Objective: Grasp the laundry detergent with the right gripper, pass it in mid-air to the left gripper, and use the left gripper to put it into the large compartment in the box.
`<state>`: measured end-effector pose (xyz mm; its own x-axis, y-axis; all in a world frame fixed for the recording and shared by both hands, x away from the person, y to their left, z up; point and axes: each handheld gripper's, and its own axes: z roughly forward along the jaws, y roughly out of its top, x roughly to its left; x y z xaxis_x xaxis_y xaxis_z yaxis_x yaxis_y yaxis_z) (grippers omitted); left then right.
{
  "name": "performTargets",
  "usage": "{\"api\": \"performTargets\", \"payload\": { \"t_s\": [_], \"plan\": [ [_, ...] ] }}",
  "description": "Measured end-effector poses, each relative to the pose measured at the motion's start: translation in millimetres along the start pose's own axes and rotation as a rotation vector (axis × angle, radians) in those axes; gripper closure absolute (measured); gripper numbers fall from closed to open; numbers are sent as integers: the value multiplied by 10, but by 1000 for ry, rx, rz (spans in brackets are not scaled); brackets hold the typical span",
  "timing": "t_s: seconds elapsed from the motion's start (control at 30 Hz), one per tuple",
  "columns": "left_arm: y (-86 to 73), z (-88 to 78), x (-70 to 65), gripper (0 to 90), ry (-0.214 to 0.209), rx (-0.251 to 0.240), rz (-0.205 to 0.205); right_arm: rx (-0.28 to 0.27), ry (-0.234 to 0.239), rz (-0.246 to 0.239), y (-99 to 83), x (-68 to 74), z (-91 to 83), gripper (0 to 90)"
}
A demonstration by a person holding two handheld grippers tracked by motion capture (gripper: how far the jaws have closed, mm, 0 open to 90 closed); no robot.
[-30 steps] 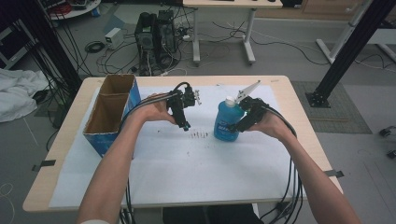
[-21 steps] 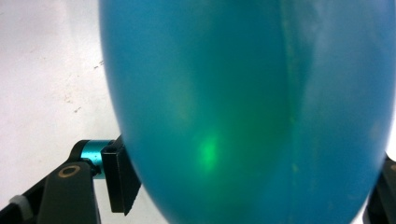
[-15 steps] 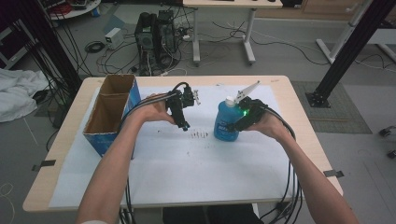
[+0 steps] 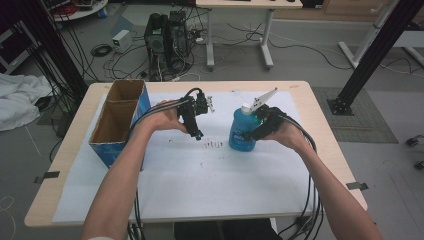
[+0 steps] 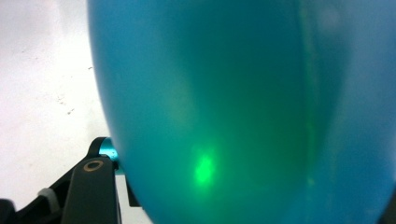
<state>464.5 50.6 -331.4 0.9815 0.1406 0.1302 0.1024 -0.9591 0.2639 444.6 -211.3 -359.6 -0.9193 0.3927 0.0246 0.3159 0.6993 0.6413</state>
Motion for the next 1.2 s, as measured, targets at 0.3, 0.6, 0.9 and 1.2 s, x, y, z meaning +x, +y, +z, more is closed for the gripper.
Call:
{"api": "performTargets", "payload": {
  "t_s": [0.3, 0.6, 0.9, 1.2],
  "plan": [
    [3, -11, -7, 133, 3, 0, 3, -11, -4, -12, 0, 10, 1, 401],
    [10, -13, -22, 133, 3, -13, -4, -26, 17, 17, -29, 1, -20, 444],
    [8, -58, -43, 133, 10, -27, 1, -47, 16, -3, -43, -6, -17, 461],
    [-1, -165, -73, 133, 23, -74, -3, -53, 6, 16, -52, 6, -19, 465]
  ]
}}
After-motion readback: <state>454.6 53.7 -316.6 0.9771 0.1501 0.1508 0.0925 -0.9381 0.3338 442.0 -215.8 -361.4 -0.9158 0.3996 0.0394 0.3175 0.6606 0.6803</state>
